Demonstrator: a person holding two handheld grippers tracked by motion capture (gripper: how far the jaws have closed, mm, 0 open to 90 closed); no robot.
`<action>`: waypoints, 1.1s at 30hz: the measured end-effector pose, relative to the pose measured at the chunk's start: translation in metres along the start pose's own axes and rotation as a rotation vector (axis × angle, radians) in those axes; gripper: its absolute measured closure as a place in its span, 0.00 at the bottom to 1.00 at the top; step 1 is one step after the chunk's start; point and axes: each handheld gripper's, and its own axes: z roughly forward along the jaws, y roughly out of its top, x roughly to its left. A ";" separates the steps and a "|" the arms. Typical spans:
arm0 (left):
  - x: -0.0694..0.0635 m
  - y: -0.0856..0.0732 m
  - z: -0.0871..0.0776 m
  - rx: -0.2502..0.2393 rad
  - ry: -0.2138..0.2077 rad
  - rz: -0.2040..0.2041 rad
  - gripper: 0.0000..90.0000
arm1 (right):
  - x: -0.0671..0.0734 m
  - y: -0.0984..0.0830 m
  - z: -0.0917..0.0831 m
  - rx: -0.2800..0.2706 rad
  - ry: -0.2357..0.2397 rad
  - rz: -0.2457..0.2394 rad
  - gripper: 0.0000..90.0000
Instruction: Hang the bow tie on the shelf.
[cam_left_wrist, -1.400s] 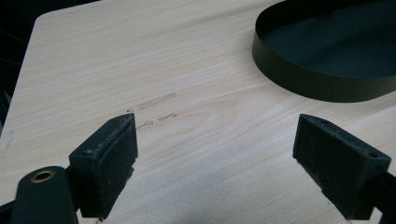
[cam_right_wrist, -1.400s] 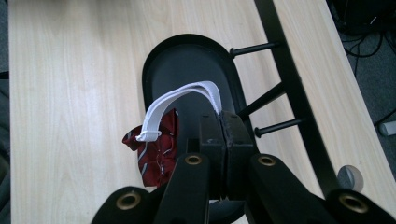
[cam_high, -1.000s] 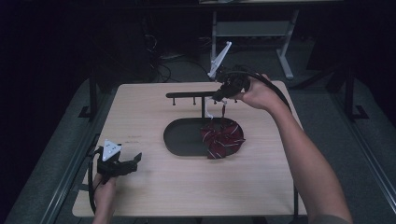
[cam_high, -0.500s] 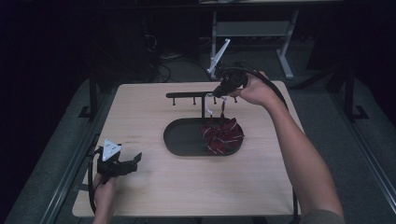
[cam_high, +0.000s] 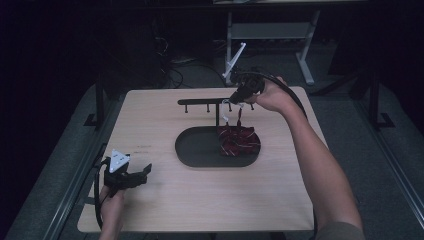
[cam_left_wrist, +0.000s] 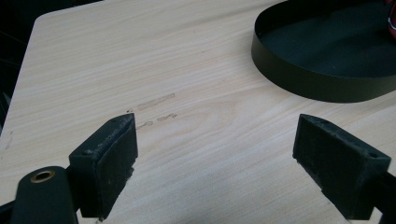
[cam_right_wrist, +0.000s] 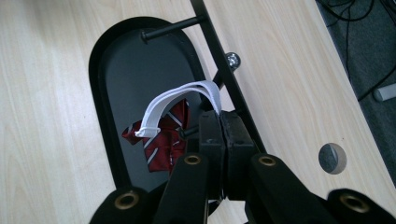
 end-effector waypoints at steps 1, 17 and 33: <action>0.000 0.000 0.000 -0.001 0.000 0.000 0.15 | -0.001 0.000 0.000 0.000 0.000 0.003 0.98; -0.001 0.000 -0.001 -0.006 -0.002 -0.007 0.15 | -0.005 -0.003 0.006 0.014 -0.003 0.018 0.96; -0.001 0.000 -0.001 -0.004 -0.001 -0.009 0.15 | -0.008 -0.008 0.006 0.009 -0.008 0.033 0.92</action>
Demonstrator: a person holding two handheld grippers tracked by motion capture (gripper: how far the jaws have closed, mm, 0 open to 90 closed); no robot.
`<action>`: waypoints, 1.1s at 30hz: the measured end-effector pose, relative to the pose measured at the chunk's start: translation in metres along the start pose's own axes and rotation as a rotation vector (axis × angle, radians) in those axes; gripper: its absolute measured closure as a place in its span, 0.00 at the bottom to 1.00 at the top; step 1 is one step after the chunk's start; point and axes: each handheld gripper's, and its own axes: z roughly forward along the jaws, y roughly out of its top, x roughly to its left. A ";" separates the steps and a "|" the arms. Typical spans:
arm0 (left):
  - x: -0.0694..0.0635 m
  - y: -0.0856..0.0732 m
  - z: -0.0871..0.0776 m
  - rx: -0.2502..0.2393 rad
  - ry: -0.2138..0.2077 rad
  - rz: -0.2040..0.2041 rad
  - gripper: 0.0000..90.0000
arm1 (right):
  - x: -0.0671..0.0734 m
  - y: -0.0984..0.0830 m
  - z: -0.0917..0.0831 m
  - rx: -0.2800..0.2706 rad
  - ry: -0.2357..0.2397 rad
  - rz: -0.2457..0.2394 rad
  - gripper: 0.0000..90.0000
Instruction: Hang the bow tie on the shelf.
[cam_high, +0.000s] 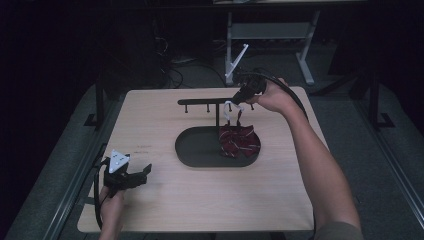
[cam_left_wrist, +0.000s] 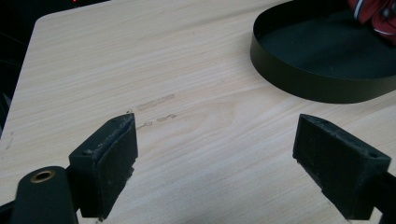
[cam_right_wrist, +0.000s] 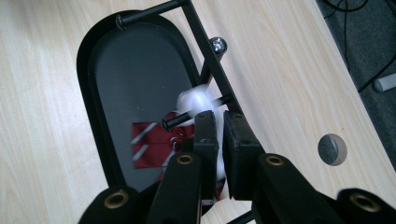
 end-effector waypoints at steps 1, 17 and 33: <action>0.000 0.000 0.000 -0.001 0.000 -0.001 0.15 | -0.001 -0.001 0.000 -0.006 -0.002 -0.001 0.92; 0.000 0.000 0.000 0.003 0.002 0.001 0.15 | 0.001 -0.011 -0.004 -0.034 0.062 0.016 0.88; -0.001 0.000 0.000 0.007 -0.004 0.013 0.15 | 0.004 -0.021 -0.006 -0.066 0.095 0.028 0.85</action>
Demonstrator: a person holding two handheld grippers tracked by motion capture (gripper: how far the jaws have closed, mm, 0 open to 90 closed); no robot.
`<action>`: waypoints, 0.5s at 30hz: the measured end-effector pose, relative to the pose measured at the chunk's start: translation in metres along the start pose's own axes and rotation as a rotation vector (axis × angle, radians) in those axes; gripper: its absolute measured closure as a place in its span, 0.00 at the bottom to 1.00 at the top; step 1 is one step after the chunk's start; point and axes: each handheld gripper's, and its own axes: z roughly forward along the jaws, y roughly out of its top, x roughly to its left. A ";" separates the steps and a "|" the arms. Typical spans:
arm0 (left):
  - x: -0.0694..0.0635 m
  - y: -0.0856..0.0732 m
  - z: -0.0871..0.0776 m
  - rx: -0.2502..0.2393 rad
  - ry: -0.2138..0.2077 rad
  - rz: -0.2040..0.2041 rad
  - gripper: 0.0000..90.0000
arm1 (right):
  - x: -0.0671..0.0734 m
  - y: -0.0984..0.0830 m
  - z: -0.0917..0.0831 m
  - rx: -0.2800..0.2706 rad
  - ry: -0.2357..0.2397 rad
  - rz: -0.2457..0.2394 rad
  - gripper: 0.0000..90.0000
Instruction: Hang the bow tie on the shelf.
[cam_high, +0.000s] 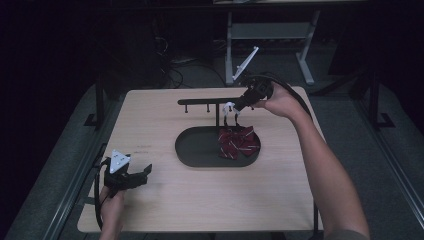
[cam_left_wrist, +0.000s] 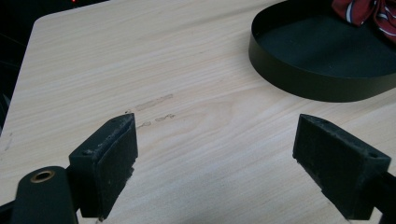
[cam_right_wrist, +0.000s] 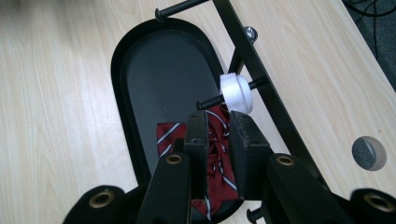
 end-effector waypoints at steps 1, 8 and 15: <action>0.000 0.000 0.000 0.001 0.001 0.000 0.15 | 0.000 -0.001 -0.001 -0.001 0.002 0.002 0.84; -0.001 0.000 0.000 0.001 0.000 0.002 0.15 | 0.001 -0.006 -0.003 -0.010 0.018 0.011 0.81; -0.001 0.000 0.000 -0.002 -0.001 0.005 0.15 | 0.004 -0.007 -0.007 -0.020 0.017 0.001 0.80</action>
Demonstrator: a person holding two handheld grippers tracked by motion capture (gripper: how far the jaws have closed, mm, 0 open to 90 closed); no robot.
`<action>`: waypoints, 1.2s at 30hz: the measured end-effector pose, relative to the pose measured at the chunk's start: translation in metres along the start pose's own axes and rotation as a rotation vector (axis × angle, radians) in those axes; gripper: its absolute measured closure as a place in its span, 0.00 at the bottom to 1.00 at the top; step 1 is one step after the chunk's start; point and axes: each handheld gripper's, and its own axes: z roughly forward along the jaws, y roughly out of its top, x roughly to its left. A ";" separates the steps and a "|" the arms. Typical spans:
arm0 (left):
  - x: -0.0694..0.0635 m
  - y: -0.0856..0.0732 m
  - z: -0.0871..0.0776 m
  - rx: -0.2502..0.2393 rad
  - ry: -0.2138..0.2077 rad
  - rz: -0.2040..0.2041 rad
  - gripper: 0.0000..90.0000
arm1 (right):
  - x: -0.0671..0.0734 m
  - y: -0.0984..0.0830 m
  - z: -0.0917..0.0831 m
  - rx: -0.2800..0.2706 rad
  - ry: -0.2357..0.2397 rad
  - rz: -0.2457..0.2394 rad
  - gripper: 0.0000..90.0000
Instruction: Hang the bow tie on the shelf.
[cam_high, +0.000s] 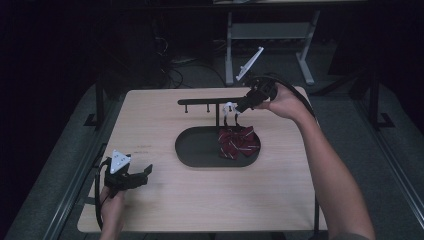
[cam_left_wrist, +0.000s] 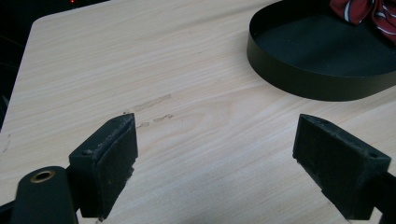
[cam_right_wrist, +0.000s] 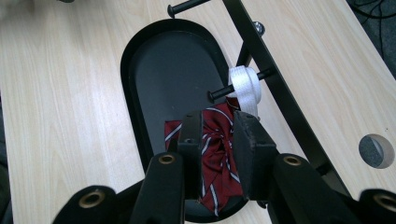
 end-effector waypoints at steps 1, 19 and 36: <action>0.000 0.000 0.000 -0.001 0.000 0.000 0.15 | 0.000 0.000 -0.001 -0.005 -0.001 0.000 0.80; -0.001 0.000 0.000 -0.003 -0.002 -0.001 0.15 | 0.009 -0.009 -0.006 -0.028 0.011 -0.012 0.78; -0.001 0.000 -0.001 0.001 -0.002 0.010 0.15 | 0.016 -0.022 -0.010 -0.042 0.019 0.006 0.74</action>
